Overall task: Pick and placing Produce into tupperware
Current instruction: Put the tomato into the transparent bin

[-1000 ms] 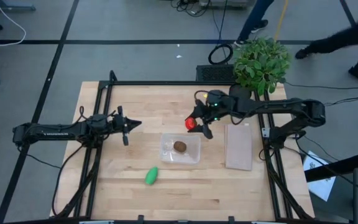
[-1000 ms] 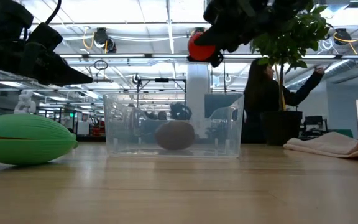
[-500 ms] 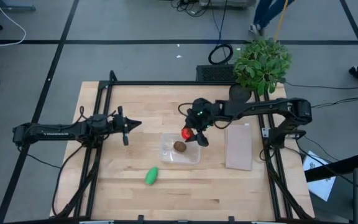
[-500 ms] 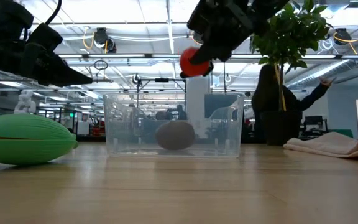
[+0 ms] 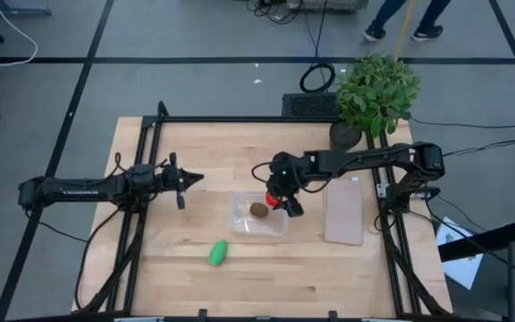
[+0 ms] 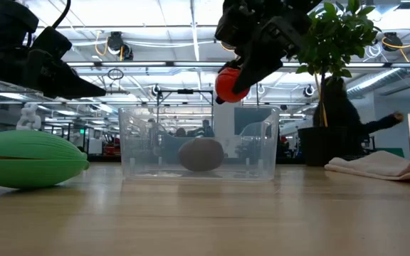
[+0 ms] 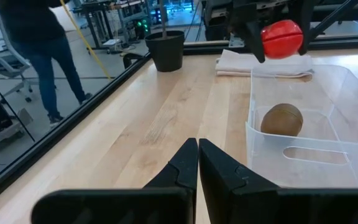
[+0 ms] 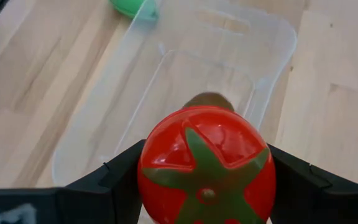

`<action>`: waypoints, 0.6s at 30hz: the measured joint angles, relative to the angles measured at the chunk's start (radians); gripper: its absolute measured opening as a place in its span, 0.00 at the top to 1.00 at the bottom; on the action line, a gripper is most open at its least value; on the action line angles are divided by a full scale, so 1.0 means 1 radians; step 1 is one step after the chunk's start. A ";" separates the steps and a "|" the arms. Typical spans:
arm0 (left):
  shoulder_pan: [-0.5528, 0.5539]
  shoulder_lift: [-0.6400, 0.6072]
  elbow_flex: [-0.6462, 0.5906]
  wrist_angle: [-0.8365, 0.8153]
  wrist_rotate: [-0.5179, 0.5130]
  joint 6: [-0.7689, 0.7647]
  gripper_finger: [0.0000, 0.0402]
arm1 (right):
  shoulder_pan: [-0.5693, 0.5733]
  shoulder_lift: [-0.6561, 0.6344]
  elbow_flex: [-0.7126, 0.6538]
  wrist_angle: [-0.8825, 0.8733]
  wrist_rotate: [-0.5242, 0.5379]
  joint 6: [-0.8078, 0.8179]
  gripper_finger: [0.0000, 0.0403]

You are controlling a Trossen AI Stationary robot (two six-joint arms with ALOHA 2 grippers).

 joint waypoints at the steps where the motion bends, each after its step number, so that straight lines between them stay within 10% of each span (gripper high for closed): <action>1: 0.000 0.000 0.000 0.000 0.000 0.000 0.95 | 0.000 0.000 0.000 -0.011 0.000 -0.001 0.40; 18: 0.000 0.000 0.000 -0.006 0.000 0.000 0.95 | 0.016 0.011 -0.001 -0.037 0.036 -0.295 0.40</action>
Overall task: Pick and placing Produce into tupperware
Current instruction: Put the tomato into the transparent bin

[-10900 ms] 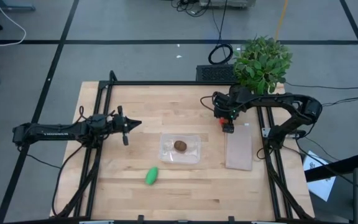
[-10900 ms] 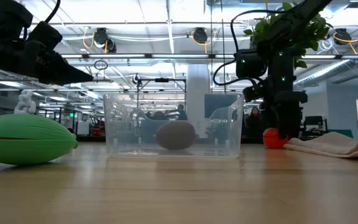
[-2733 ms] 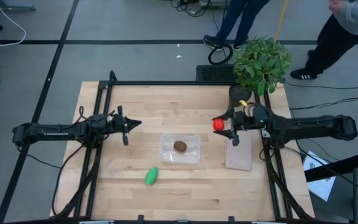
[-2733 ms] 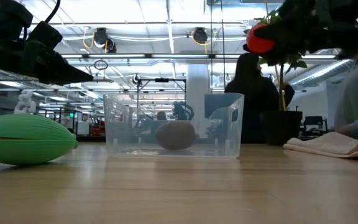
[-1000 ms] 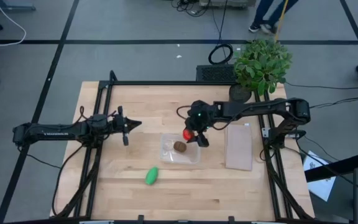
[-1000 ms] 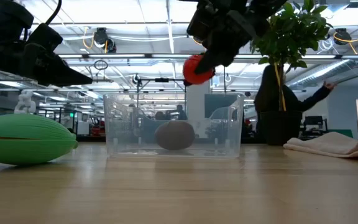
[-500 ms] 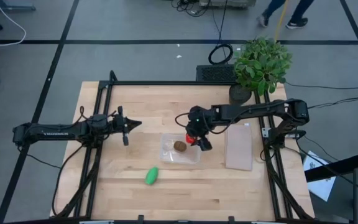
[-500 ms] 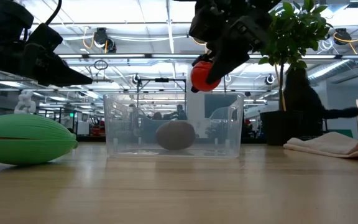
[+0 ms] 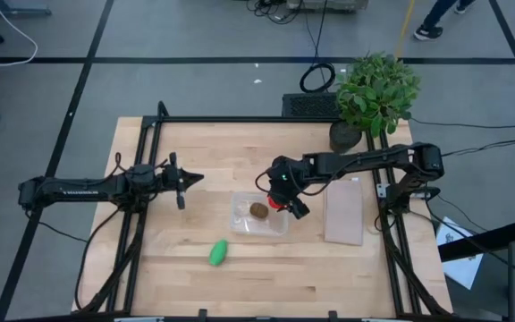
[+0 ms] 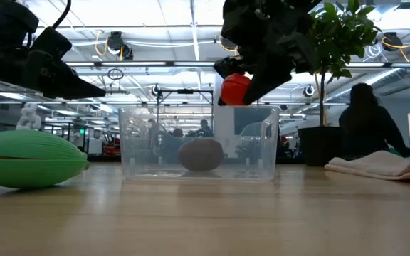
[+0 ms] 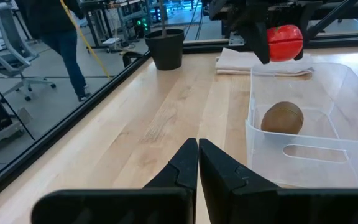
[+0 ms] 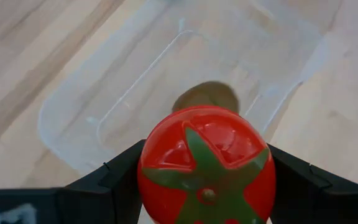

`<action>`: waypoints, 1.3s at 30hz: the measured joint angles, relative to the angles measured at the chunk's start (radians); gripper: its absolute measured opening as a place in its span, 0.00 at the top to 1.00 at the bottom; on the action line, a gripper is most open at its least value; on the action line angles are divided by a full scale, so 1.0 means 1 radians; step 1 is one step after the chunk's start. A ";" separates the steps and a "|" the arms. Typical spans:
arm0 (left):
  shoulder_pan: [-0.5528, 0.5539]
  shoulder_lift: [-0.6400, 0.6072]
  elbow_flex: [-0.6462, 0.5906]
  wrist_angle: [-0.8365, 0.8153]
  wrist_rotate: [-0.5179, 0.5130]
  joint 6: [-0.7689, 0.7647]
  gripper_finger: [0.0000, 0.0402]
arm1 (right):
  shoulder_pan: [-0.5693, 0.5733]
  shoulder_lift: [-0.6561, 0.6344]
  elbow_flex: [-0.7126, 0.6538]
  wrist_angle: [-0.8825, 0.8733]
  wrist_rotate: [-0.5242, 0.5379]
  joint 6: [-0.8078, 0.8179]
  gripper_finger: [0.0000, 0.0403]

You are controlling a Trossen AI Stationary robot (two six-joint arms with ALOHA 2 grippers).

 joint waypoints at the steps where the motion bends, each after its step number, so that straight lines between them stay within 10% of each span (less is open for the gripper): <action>1: 0.000 0.000 0.000 0.000 0.000 0.000 0.95 | -0.003 0.003 0.000 0.012 0.004 -0.007 0.40; 19: 0.000 0.000 0.000 -0.002 0.000 0.010 0.95 | -0.016 0.116 0.036 0.116 -0.060 0.071 0.40; 39: 0.000 0.000 0.000 -0.007 0.000 0.011 0.95 | 0.017 0.170 0.201 -0.185 -0.008 0.108 0.40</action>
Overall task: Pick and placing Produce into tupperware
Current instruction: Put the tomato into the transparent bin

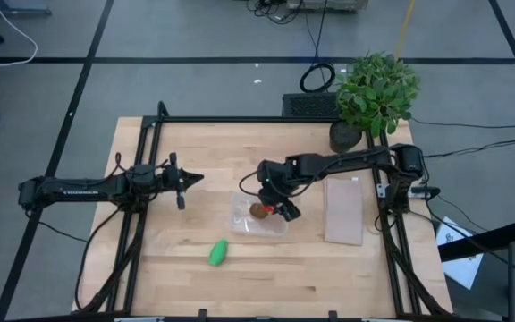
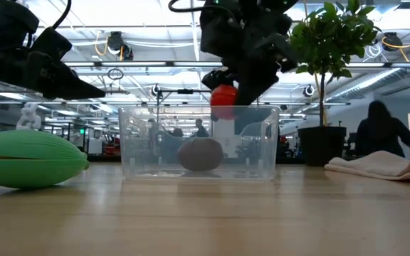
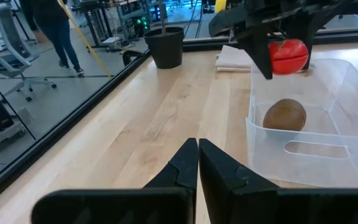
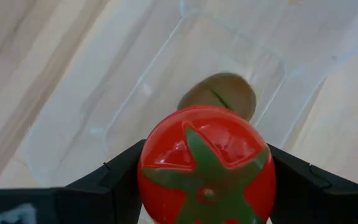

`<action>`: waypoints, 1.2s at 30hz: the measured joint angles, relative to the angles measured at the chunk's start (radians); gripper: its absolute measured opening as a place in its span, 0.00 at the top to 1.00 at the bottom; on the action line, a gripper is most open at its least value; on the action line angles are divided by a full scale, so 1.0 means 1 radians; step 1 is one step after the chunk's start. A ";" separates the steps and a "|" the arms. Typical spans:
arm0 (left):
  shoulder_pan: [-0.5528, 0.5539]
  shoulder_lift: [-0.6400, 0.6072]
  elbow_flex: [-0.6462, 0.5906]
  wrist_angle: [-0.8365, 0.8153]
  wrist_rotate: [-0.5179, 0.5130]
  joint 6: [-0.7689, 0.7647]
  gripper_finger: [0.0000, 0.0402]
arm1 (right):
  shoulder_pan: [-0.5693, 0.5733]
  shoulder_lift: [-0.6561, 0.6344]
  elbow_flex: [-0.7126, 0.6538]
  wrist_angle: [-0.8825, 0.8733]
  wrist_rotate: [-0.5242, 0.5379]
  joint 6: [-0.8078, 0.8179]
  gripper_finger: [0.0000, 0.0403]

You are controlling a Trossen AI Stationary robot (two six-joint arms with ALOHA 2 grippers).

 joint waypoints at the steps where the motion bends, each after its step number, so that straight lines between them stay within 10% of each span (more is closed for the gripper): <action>1: 0.000 0.000 0.000 0.000 0.000 0.000 0.95 | 0.005 -0.001 0.003 -0.002 -0.001 0.002 0.40; 36: 0.000 0.000 0.000 0.000 0.000 -0.004 0.95 | 0.033 0.071 0.002 -0.044 -0.006 -0.057 0.40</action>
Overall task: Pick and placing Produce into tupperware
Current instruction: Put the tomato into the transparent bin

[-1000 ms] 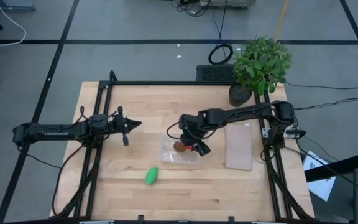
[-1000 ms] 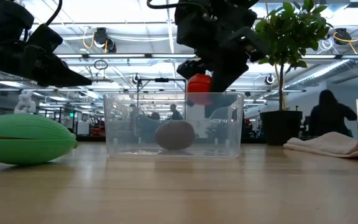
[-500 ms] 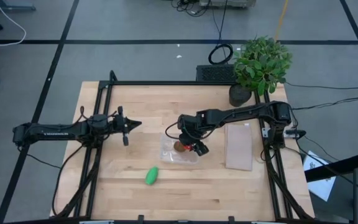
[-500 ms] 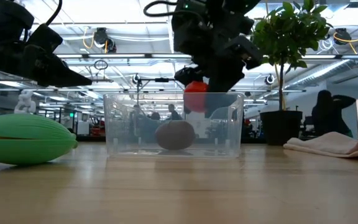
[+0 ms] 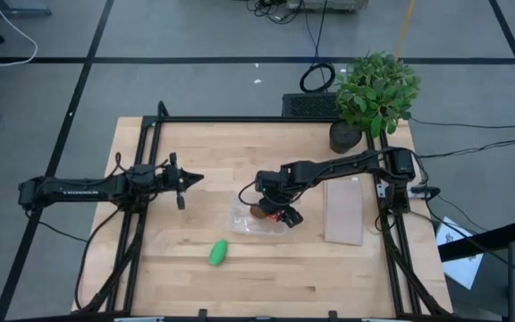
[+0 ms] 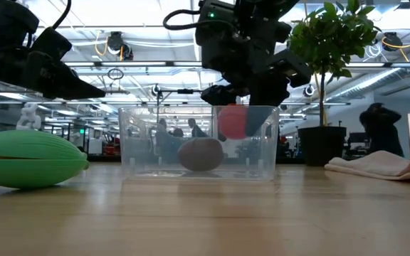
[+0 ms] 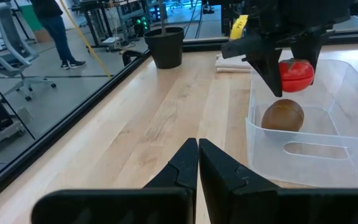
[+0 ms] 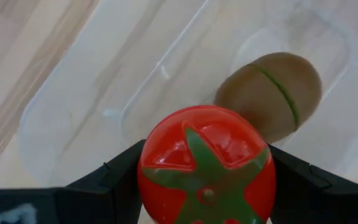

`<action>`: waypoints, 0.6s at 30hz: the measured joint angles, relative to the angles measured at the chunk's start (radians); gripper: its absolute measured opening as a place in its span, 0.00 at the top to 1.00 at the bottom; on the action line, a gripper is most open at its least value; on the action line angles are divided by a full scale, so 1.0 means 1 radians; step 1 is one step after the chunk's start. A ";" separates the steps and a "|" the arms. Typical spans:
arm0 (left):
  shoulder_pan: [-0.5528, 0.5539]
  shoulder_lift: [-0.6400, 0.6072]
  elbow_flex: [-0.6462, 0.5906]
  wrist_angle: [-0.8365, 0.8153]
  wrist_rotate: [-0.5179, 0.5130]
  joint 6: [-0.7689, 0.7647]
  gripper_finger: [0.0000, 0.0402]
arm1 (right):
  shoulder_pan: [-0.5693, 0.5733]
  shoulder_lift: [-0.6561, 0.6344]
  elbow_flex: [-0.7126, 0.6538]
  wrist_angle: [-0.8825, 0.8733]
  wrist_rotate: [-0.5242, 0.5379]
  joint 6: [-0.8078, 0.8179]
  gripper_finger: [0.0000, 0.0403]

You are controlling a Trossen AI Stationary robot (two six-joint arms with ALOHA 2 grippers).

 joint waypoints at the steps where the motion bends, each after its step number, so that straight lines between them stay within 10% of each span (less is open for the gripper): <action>1: 0.000 0.000 0.000 0.000 0.000 0.000 0.95 | 0.000 0.000 0.000 0.000 0.000 0.002 0.40; 18: 0.000 0.000 0.000 0.000 0.000 0.001 0.95 | -0.002 0.009 0.000 0.018 0.000 0.014 0.40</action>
